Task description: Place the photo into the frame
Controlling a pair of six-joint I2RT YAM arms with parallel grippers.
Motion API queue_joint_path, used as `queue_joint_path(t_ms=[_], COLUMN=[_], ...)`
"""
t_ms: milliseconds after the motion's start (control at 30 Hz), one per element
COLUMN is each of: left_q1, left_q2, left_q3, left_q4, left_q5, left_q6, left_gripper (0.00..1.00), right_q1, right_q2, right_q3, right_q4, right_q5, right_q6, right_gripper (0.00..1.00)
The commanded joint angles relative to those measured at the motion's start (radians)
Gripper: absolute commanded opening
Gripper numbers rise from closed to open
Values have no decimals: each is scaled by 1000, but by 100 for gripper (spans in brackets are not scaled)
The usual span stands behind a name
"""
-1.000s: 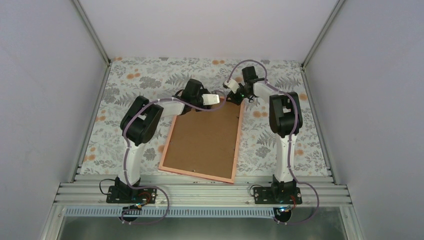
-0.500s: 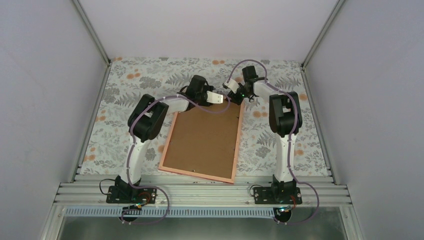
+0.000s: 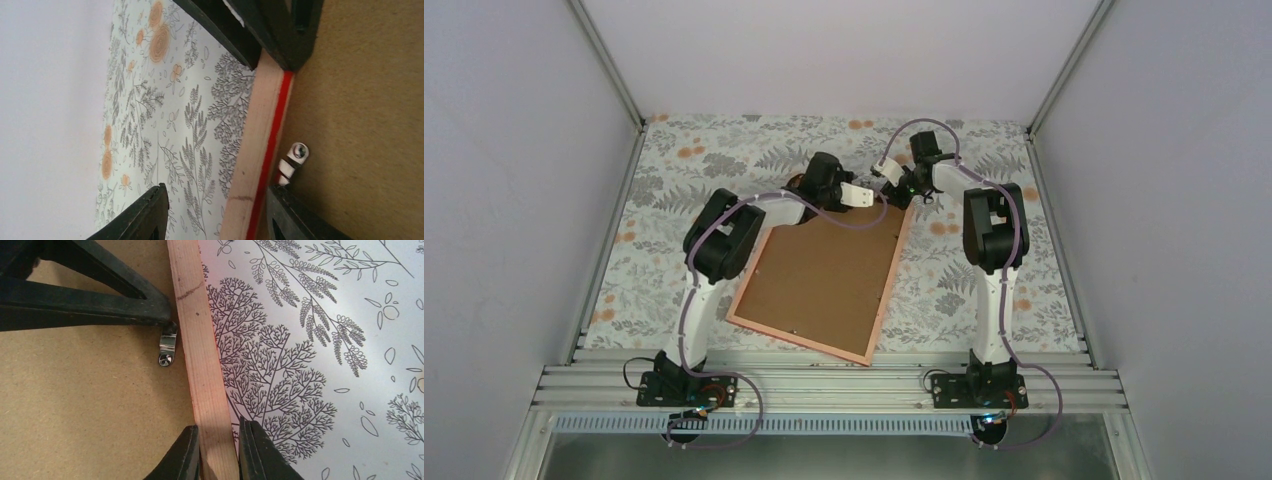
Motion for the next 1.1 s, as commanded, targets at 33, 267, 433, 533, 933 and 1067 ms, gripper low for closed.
queue_joint_path(t_ms=[33,267,433,533,933,1067], left_q1=[14,-15,-27,-32,-23,-10], left_q2=[-68,-96,-29,27,-27,-58], left_q3=[-104,-160,-91,-19,-76,-111], left_q4=[-65,-50,-43,-54,-40,-51], left_q5=[45,65,37,2,-5,5], left_q6=[14,46,41,45,88,97], left_gripper=[50,50,50,50,49,49], right_q1=[15,14,14,17,16,15], right_q2=[70,73,72,72,63,58], right_q3=[-39,-34,-36,-35,-50,-56], right_q4=[-106,-110,-114,-116,-112,-108], right_q5=[43,43,41,39,47,49], right_q6=[19,20,17,15,0,1], right_gripper=[12,11,11,11,11,11])
